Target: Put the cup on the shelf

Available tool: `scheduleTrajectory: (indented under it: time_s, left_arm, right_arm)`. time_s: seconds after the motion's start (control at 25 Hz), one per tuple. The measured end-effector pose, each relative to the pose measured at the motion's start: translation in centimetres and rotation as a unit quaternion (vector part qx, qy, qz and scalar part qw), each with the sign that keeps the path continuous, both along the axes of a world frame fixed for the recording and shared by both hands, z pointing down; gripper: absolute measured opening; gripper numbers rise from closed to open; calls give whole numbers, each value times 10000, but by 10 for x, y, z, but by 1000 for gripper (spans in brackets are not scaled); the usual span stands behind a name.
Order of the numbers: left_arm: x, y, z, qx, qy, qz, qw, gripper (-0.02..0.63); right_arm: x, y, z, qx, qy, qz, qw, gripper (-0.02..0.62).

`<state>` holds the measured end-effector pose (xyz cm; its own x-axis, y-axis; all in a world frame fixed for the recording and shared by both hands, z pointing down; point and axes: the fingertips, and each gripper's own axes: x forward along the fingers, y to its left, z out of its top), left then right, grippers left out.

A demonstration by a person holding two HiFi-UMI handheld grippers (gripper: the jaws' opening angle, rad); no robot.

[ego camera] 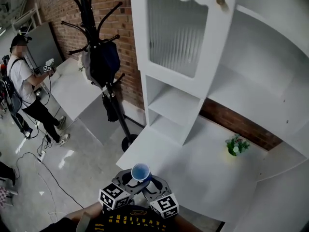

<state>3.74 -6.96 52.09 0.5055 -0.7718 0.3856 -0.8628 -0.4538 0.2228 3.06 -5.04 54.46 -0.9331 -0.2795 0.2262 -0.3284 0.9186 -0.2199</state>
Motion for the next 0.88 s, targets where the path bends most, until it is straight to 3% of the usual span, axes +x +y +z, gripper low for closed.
scheduleTrajectory:
  time_s: [0.2,0.36,0.72,0.88]
  left_arm:
    - [23,-3,-4,26,-157,205,9997,255]
    - [32,-4,4,-125,-215,387,9989,255]
    - [37,-31,12,-141,91,1009,9948,255]
    - [21,-60,-2,112,180,1290,9914,255]
  right_arm:
    - [21,-17,-6,79,-96,259,9996,175]
    - [29,-18,2,-195,-120,343,9991,170]
    - [35,-47,13,-222,229,969,9948,133]
    - [21,-79,-2,107,321,1305,9909,133]
